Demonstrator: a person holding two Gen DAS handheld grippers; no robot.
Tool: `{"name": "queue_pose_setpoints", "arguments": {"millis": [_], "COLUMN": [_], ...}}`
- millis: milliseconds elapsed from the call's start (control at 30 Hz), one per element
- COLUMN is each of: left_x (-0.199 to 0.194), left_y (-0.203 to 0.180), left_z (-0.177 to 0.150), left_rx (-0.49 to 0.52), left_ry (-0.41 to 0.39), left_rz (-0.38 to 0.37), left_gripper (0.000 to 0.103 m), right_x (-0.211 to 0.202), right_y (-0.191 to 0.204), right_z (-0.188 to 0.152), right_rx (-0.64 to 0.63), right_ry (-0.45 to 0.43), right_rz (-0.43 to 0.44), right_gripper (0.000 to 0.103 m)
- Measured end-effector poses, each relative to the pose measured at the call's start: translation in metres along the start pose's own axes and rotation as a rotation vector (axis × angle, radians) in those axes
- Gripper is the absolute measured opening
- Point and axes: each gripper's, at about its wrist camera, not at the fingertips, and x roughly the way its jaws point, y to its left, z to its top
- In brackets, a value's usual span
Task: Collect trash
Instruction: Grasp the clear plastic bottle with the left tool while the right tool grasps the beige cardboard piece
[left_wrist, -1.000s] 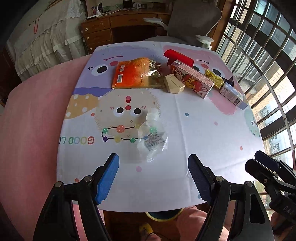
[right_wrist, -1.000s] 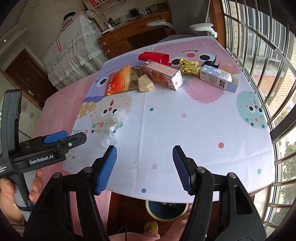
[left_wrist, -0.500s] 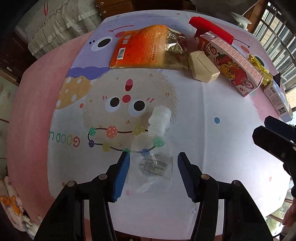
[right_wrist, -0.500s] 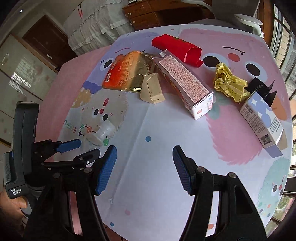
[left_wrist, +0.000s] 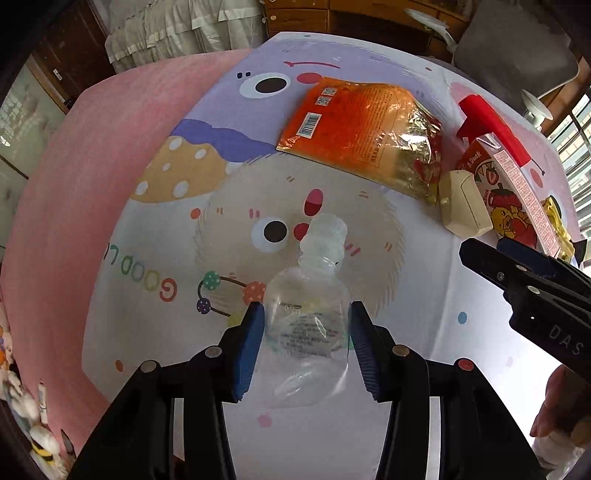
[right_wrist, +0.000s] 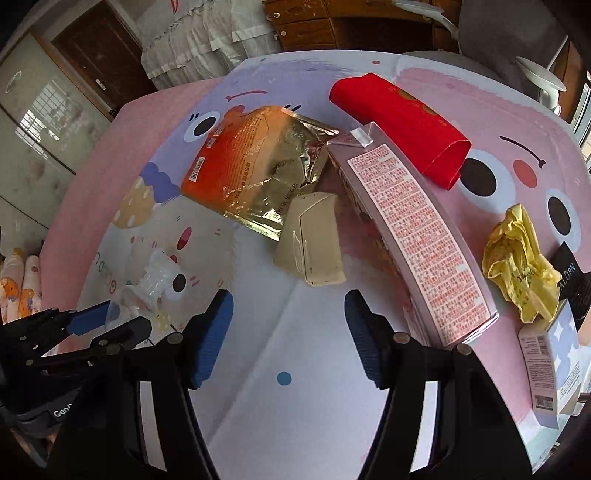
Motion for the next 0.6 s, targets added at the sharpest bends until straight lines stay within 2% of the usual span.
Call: {"name": "queue_pose_setpoints", "arguments": {"millis": [200,367,400,433,600], "left_x": [-0.005,-0.007,-0.007,-0.008,-0.011], "left_y": [0.017,0.025,0.026,0.026,0.028], "left_z": [0.009,0.012,0.012,0.012,0.008], "left_rx": [-0.058,-0.091,-0.094,-0.095,-0.091], "left_ry": [-0.013,-0.014,-0.014,-0.015,-0.021], "left_rz": [-0.009,-0.021,-0.023,-0.024,-0.033], "left_gripper": [0.047,0.047,0.047,0.047,0.047], "right_x": [0.023,0.04,0.042,0.043,0.042], "right_y": [0.013,0.023,0.026,0.028,0.027], "right_z": [0.018,0.02,0.019,0.018,0.012], "right_rx": [-0.066,-0.139,-0.163,-0.18,-0.195], "right_ry": [-0.023,-0.035,-0.045,-0.055,-0.064], "right_rz": [-0.109,-0.183,-0.203,-0.227,-0.202], "right_gripper": [0.06,0.059,0.055,0.044,0.043]}}
